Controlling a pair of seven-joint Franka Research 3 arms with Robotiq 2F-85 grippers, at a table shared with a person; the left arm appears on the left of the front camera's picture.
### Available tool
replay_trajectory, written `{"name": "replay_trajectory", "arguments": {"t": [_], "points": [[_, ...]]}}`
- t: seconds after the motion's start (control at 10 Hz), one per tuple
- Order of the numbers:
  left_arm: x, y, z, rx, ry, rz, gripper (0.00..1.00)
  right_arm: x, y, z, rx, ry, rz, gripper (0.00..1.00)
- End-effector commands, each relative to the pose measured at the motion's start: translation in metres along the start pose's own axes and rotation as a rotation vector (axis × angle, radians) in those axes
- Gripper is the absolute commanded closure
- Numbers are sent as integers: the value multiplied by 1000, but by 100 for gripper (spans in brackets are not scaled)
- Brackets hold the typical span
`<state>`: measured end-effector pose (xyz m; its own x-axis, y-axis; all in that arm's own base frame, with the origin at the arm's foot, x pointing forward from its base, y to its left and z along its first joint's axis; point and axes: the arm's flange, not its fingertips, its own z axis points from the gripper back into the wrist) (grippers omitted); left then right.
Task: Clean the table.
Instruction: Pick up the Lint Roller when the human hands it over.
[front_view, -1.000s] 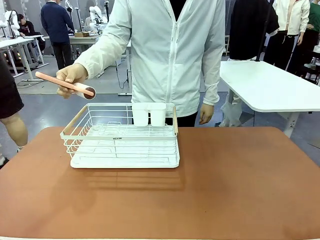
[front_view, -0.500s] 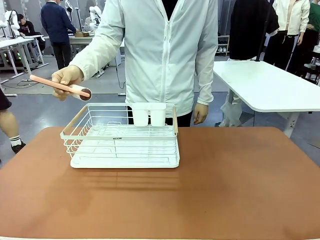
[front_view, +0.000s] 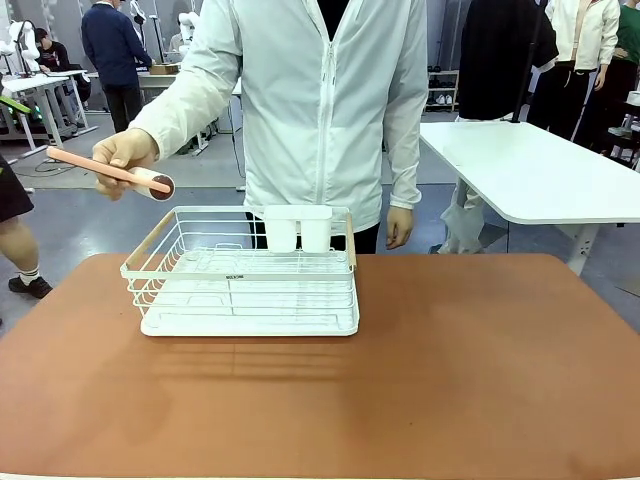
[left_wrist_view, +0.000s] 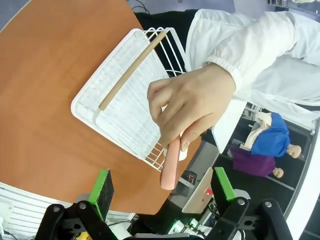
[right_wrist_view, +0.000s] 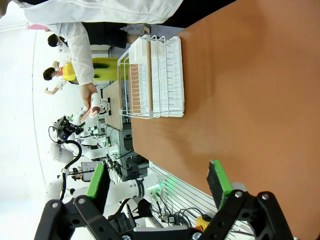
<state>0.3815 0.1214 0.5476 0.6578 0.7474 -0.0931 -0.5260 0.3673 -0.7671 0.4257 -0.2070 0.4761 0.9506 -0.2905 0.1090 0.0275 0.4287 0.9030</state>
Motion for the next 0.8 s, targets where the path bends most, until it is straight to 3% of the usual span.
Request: {"name": "replay_trajectory", "arguments": {"t": [0.0,0.7], "points": [[-14,8,-18,-68,-65,-11,0,0,1,0,4,0,3,0],[-42,17,-54,-121,-106,-10,0,0,1,0,4,0,3,0]]}}
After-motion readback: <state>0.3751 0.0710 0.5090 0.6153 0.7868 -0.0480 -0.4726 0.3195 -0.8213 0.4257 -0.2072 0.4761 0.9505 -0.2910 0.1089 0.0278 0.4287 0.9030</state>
